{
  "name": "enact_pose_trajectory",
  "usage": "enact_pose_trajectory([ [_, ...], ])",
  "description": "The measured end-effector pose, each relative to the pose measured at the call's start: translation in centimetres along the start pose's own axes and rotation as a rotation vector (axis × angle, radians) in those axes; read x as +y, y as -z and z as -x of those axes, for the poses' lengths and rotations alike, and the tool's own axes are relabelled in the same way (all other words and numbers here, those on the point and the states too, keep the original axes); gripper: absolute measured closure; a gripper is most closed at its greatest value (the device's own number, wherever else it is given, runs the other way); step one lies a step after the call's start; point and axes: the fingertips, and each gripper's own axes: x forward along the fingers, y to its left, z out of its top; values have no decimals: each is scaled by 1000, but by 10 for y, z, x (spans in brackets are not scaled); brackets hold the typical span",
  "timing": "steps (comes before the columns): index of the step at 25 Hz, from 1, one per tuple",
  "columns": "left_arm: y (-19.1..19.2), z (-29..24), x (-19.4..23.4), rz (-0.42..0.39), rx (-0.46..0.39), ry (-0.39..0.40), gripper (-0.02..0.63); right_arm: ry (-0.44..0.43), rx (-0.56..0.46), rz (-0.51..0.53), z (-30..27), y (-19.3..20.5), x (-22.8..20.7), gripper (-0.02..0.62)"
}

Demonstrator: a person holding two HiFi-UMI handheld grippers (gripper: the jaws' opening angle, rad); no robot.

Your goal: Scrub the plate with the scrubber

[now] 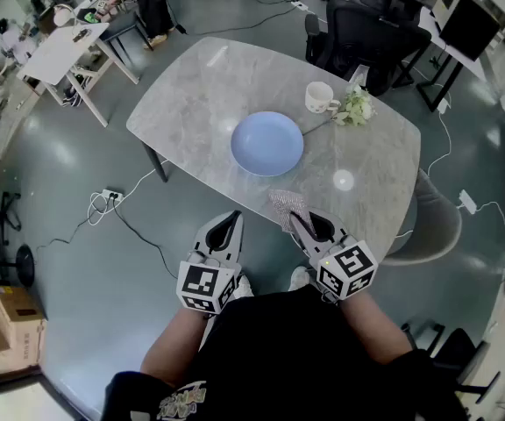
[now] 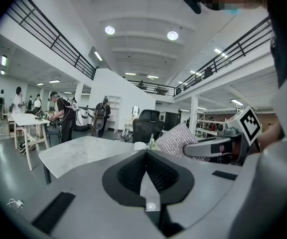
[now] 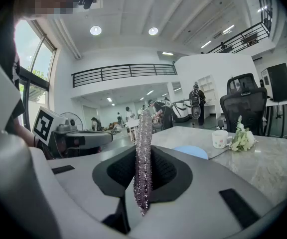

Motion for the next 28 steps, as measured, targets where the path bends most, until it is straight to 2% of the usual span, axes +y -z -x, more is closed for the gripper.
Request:
enact_pose_trajectory([
  [12, 3, 4, 14, 25, -8, -6, 589, -1, 3, -4, -10, -2, 6, 522],
  [28, 17, 45, 60, 42, 2, 32, 591, 32, -3, 10, -45, -3, 53, 522],
])
